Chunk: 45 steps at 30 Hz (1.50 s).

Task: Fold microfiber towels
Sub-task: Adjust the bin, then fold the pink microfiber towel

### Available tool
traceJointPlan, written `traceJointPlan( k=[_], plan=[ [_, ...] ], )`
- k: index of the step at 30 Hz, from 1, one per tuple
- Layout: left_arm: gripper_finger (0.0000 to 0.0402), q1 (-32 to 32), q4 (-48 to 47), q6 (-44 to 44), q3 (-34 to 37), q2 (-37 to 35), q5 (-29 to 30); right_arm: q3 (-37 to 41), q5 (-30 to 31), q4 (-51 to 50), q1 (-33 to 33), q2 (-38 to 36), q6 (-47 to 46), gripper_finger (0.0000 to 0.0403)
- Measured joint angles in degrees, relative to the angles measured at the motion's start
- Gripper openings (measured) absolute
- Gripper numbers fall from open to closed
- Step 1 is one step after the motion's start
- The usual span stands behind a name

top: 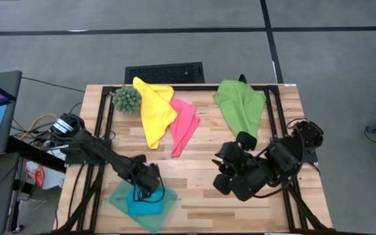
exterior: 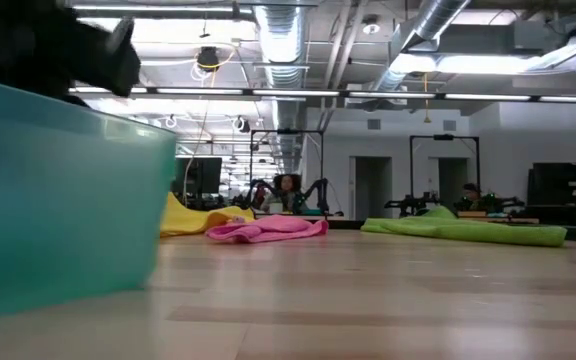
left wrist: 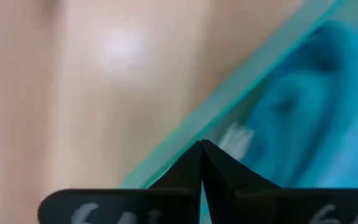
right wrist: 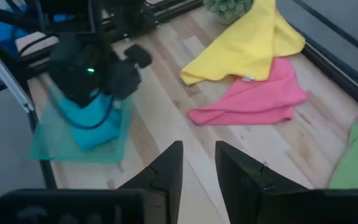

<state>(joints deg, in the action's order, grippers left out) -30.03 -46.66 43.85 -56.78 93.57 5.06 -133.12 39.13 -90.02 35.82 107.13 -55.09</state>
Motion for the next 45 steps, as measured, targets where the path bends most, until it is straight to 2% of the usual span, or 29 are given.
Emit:
traceJointPlan(
  k=[10, 15, 17, 22, 25, 27, 30, 34, 40, 42, 45],
  plan=[
    [0.0, 0.1, -23.1, 6.6, 0.0, -5.7, 8.6, 0.0, 1.7, 0.0, 2.2, 0.0, -0.9, 0.0118],
    [0.0, 0.0, -27.6, 15.0, 0.0, -14.4, 8.0, 0.0, 2.0, 0.0, 2.2, 0.0, -0.1, 0.0118],
    [0.0, -0.6, -27.1, 20.5, 0.0, -19.0, 6.3, 0.0, 2.1, 0.0, 2.4, 0.0, 0.4, 0.0118],
    [0.0, -5.8, -17.1, 34.0, -0.1, -28.0, 5.3, 0.0, 2.7, 0.0, 2.9, 0.0, 3.0, 0.0118],
    [0.0, -8.6, -10.2, 42.2, -0.1, -30.3, 11.2, 0.0, 4.5, 0.0, 2.4, 0.0, 3.1, 0.0118],
    [0.0, -8.3, -5.7, 44.1, -0.1, -31.8, 16.4, 0.0, 5.0, 0.0, 1.3, 0.0, 4.1, 0.0118],
    [0.0002, -4.2, 0.5, 38.2, -0.4, -32.5, 20.2, 0.0, 4.9, 0.0, -1.2, -0.7, 7.3, 0.0118],
    [0.0016, 5.1, 1.8, 26.1, -2.9, -32.6, 19.0, 0.0, 4.6, 0.0, -5.4, -3.0, 11.4, 0.0118],
    [0.0067, 21.8, 3.8, 6.7, -3.8, -32.6, 13.2, 1.0, 3.8, 0.1, -13.3, -6.3, 15.5, 0.0119],
    [0.0091, 26.9, 7.5, -0.8, -3.8, -31.6, 10.1, 3.0, 2.7, 0.0, -16.3, -8.0, 16.0, 0.0119],
    [0.0128, 33.7, 13.9, -8.6, -3.8, -28.9, 2.3, 7.0, 1.5, 0.0, -21.4, -10.2, 16.1, 0.0119]
  ],
)
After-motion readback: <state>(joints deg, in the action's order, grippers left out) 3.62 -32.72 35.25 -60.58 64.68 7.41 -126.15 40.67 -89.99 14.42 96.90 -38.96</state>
